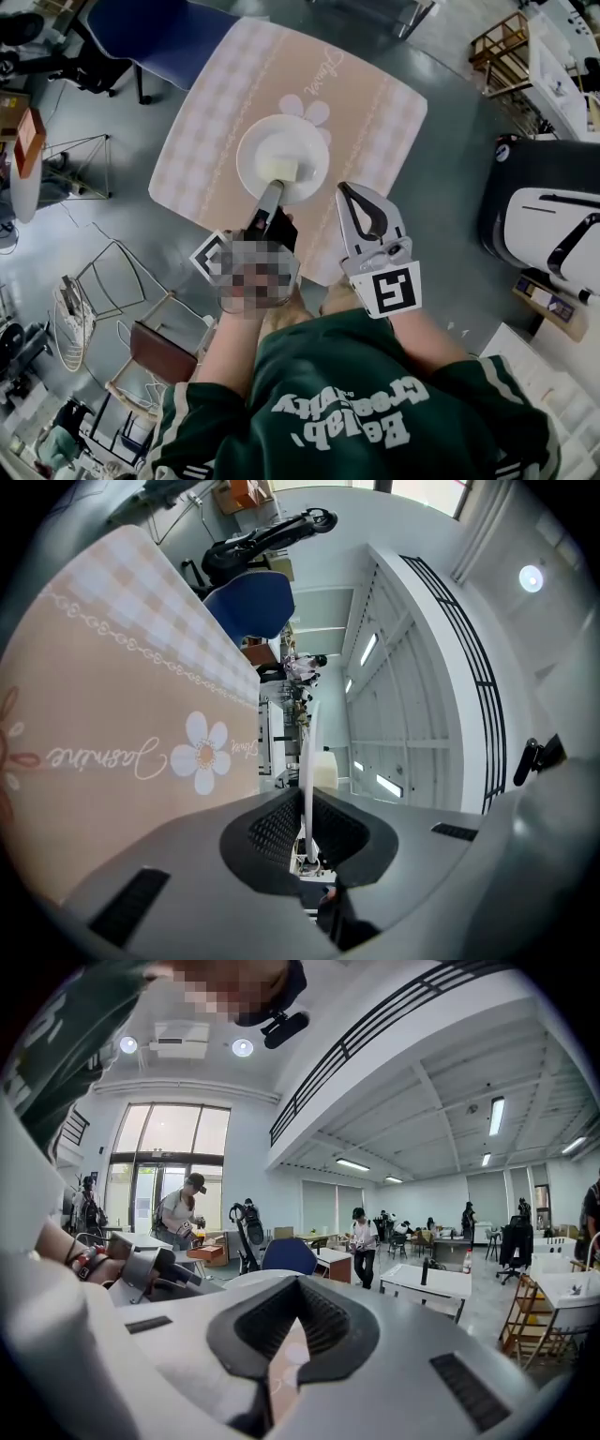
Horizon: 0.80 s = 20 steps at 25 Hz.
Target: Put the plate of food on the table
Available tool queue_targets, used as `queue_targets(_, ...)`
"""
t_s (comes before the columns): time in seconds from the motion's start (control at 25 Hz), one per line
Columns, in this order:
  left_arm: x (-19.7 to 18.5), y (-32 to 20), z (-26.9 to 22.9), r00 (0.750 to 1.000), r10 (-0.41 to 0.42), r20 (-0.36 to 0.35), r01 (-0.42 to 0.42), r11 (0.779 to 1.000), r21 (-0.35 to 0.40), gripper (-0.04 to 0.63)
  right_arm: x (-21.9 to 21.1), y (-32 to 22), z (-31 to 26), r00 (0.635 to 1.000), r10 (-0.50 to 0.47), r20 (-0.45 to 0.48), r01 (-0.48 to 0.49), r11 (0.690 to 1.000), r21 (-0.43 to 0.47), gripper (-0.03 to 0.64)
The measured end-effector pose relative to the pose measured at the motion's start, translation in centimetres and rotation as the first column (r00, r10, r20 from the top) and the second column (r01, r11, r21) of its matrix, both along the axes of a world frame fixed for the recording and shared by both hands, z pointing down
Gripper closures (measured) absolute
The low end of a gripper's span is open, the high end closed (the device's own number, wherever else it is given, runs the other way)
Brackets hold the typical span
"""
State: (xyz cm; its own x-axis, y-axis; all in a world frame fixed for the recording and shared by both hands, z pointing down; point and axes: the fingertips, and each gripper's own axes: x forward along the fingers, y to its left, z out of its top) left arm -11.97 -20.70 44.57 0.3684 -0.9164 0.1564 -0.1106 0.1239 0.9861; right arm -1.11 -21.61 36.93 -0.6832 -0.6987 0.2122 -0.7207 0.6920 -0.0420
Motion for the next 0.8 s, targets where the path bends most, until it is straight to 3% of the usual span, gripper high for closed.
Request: queue_targets(0.8,-0.2,-5.7,7.3,0.994,-0.104,-0.016,0.104,0.994,-0.04,0.568,-1.0,-6.2,6.9,0.999,-0.035,0.005,0.035,0.998,-0.047,0.603)
